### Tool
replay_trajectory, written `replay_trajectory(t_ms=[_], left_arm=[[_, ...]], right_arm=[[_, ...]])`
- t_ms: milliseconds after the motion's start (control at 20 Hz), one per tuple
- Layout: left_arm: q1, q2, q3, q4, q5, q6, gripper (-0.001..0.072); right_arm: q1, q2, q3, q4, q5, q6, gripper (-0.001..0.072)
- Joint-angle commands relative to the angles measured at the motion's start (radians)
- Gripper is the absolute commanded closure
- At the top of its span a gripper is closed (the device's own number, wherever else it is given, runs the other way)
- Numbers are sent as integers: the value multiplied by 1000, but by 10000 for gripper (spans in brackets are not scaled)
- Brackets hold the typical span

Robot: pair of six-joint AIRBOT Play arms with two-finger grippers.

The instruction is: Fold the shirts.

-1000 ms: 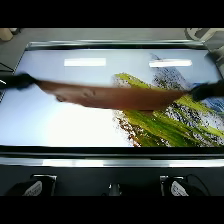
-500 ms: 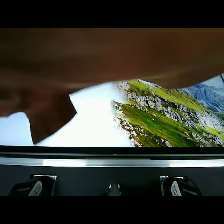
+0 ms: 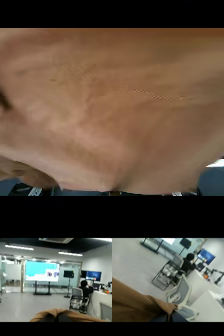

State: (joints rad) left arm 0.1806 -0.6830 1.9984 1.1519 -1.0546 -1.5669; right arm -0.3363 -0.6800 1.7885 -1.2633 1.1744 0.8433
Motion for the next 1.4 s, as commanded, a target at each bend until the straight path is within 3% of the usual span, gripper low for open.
replay_trajectory(t_ms=[0, 100, 300, 500, 650, 800, 950, 1150, 1350], left_arm=[[1, -51, -52, 20, -213, -5, 683], [0, -92, -168, 20, -264, -3, 682], [-20, -219, -537, 19, -222, 53, 682], [-35, -449, -791, 18, -18, 122, 682], [-35, -650, -781, -30, 108, 191, 681], [-39, -777, -726, -87, 221, 210, 682], [-59, -859, -628, -87, 337, 210, 682], [-85, -948, -488, -87, 385, 209, 681], [-89, -1032, -480, -88, 359, 135, 681]], right_arm=[[0, -114, -12, -24, 252, 36, 689], [5, -222, -66, -23, 359, 36, 689], [154, -494, -263, -148, 483, 40, 689], [196, -779, -286, -122, 206, 110, 688], [197, -874, -282, -72, -53, 122, 688], [197, -898, -282, -21, -331, 20, 688], [196, -916, -282, -30, -568, 20, 689], [196, -958, -282, -26, -665, 27, 688], [196, -1032, -282, 0, -560, 28, 688]])
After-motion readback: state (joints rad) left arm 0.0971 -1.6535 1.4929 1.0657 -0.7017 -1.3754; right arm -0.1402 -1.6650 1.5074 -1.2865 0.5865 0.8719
